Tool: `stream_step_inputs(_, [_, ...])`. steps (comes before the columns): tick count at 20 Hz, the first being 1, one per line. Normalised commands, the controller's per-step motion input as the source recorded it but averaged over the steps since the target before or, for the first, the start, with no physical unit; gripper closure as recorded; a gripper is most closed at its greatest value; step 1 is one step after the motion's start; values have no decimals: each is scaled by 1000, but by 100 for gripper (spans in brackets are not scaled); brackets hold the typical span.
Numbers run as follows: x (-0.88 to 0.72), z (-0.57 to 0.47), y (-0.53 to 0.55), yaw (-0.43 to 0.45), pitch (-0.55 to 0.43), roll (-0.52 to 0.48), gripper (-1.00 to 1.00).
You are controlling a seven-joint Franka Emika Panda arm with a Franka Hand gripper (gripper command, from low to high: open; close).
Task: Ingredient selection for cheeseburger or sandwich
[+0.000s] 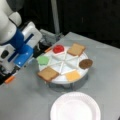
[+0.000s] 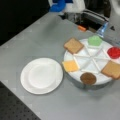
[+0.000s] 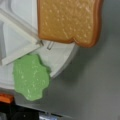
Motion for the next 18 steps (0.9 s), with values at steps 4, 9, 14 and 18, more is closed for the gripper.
stream_step_inputs(4, [7,-107,6,-56,-129,357,-100])
stream_step_inputs(9, [51,-181,-134,-29,-126,396,-100])
stream_step_inputs(14, [145,-234,-228,40,-123,361,-100])
stream_step_inputs(18, [231,-200,-184,41,-70,278,-100])
